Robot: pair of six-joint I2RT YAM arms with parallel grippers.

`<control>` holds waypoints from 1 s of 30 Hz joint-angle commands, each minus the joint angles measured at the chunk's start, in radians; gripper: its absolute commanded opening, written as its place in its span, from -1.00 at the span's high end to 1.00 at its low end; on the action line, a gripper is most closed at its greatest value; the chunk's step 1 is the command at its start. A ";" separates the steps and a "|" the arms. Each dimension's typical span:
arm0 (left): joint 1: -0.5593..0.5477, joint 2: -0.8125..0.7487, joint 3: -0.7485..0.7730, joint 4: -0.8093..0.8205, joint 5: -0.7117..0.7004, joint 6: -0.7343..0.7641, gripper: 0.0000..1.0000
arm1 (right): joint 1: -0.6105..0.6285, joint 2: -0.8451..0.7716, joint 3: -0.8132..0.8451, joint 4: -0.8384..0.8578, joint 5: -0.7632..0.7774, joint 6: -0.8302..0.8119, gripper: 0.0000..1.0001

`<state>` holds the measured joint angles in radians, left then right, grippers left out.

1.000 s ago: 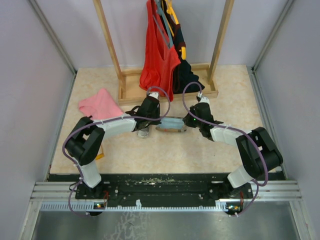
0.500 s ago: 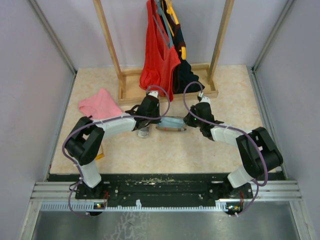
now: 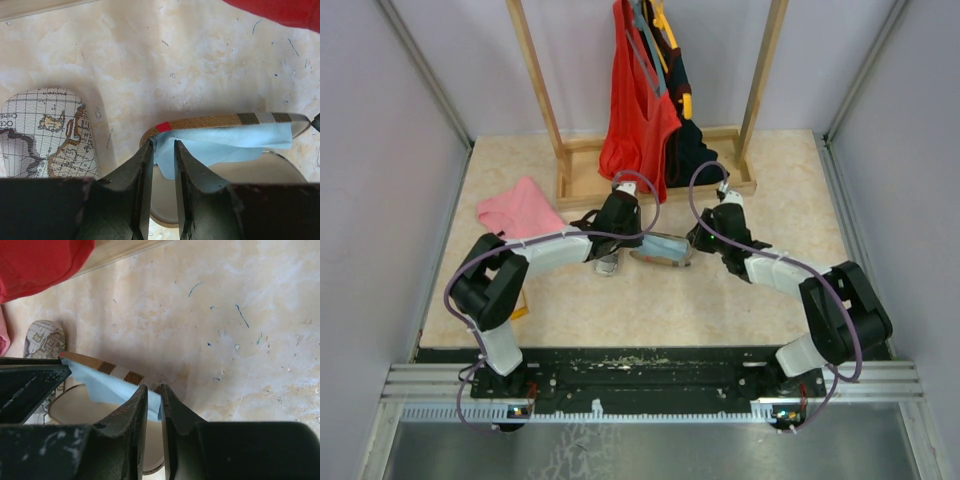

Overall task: Organize the sunglasses
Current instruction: Place the glasses cleaning cloth in the sunglasses case.

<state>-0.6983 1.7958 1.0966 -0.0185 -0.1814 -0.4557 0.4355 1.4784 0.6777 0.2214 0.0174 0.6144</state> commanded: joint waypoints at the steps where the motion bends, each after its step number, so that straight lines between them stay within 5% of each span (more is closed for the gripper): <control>1: 0.006 -0.042 -0.013 0.015 -0.002 -0.009 0.39 | -0.010 -0.073 0.038 0.013 -0.009 -0.026 0.62; 17: 0.006 -0.140 -0.025 -0.025 -0.011 -0.023 0.05 | -0.009 -0.035 0.127 -0.158 -0.039 -0.171 0.38; 30: 0.006 -0.342 -0.187 -0.143 -0.081 -0.117 0.04 | -0.009 0.114 0.279 -0.250 0.031 -0.254 0.54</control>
<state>-0.6983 1.4979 0.9565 -0.0998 -0.2314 -0.5278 0.4351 1.5711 0.8890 -0.0036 0.0257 0.4046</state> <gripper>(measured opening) 0.481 0.231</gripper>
